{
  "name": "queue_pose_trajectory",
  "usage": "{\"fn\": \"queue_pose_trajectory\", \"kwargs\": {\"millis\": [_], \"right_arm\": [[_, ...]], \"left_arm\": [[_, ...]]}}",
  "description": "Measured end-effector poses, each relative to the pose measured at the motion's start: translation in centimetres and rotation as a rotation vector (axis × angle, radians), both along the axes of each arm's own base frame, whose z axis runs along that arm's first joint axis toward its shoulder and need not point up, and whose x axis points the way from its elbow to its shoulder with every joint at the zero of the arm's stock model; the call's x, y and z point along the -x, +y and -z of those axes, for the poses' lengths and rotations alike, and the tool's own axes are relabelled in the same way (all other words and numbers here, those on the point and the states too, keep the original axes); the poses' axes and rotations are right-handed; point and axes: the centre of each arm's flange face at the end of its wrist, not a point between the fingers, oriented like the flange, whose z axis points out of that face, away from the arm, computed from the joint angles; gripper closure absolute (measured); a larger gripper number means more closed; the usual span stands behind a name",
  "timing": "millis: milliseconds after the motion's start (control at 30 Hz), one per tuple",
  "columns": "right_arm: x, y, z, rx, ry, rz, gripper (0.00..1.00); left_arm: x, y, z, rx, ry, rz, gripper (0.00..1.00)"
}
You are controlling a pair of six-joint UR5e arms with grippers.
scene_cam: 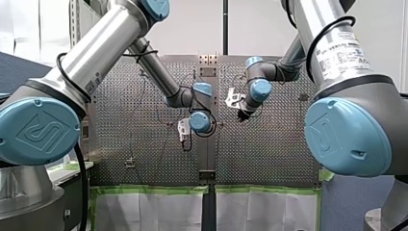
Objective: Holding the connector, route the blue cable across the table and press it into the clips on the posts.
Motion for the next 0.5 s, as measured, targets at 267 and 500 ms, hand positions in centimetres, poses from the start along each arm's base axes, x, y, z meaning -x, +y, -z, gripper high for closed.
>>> {"fn": "queue_pose_trajectory", "kwargs": {"millis": [267, 500], "right_arm": [[0.5, -1.1, 1.9, -0.019, -0.003, -0.002, 1.0], [1.0, -2.5, 2.1, 0.007, -0.05, -0.012, 1.0]], "left_arm": [[-0.6, -0.8, 1.4, -0.008, 0.016, 0.023, 0.93], [-2.0, -1.4, 1.7, -0.002, 0.007, 0.02, 0.93]]}}
